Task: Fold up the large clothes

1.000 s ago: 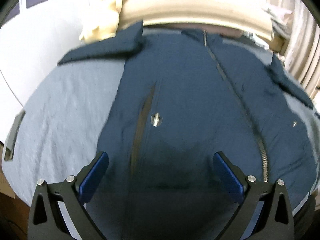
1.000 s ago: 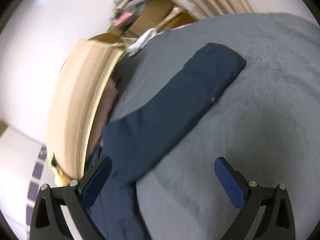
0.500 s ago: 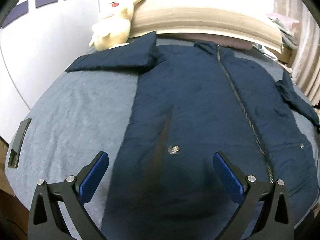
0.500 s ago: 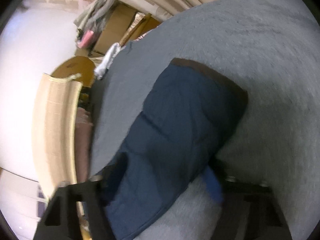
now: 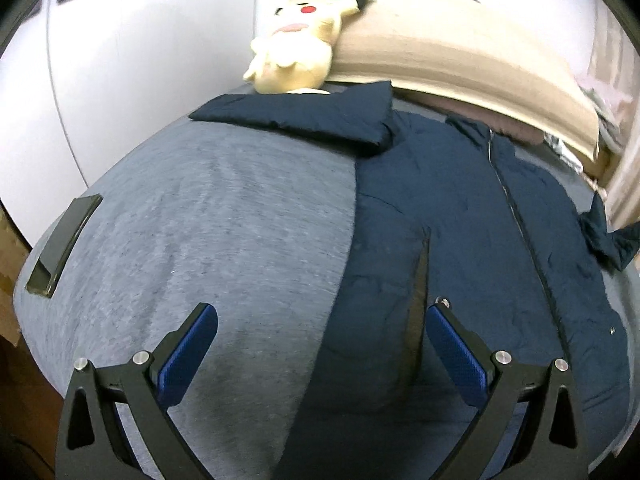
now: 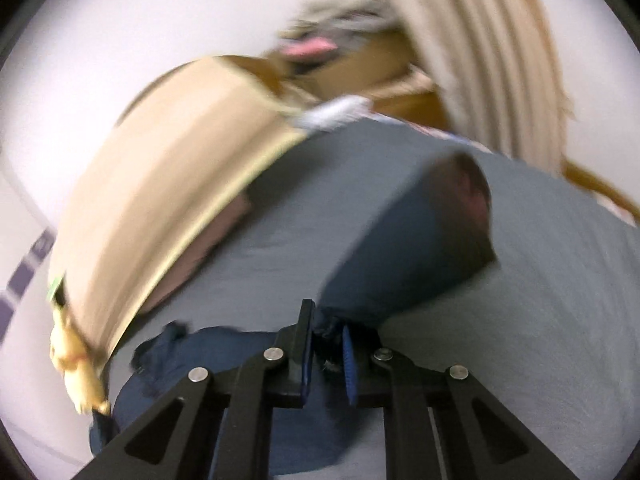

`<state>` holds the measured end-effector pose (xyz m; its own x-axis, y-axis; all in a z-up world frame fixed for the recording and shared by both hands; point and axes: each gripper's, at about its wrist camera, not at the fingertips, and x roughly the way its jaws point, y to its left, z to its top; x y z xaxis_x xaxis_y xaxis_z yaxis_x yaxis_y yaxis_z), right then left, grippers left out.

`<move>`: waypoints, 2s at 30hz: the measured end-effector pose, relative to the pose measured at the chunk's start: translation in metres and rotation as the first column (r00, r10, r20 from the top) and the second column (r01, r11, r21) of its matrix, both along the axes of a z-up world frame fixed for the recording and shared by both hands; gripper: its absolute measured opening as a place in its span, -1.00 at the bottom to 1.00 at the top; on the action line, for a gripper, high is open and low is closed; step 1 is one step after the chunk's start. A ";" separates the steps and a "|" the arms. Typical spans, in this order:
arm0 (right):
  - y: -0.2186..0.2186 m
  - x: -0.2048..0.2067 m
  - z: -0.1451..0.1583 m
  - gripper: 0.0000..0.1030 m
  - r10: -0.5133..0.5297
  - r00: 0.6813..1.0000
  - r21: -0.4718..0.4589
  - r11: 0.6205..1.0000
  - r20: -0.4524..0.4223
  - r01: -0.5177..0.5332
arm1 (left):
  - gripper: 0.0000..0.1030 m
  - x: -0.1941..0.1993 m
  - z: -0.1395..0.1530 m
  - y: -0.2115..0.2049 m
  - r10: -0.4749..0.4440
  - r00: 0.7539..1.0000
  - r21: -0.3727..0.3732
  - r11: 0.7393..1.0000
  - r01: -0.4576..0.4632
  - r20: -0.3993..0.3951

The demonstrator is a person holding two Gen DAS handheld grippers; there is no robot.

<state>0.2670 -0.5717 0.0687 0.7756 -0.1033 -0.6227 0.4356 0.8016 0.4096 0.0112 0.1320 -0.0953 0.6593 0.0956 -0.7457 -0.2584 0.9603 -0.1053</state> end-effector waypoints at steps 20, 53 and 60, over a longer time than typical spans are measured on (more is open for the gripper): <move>0.323 0.083 -0.055 -0.67 0.460 0.860 -0.158 0.853 -0.221 -0.497 | 1.00 -0.035 0.007 0.046 0.072 0.997 -0.095 0.993 -0.068 0.031; 0.225 -0.091 -0.143 1.00 0.261 0.963 0.084 0.960 0.067 -0.266 | 1.00 0.231 -0.015 -0.160 -0.371 0.928 -0.824 0.534 0.189 -0.027; 0.220 -0.095 -0.153 1.00 0.258 0.962 0.124 0.956 0.092 -0.268 | 1.00 0.262 -0.035 -0.175 -0.339 0.935 -0.805 0.580 0.125 -0.099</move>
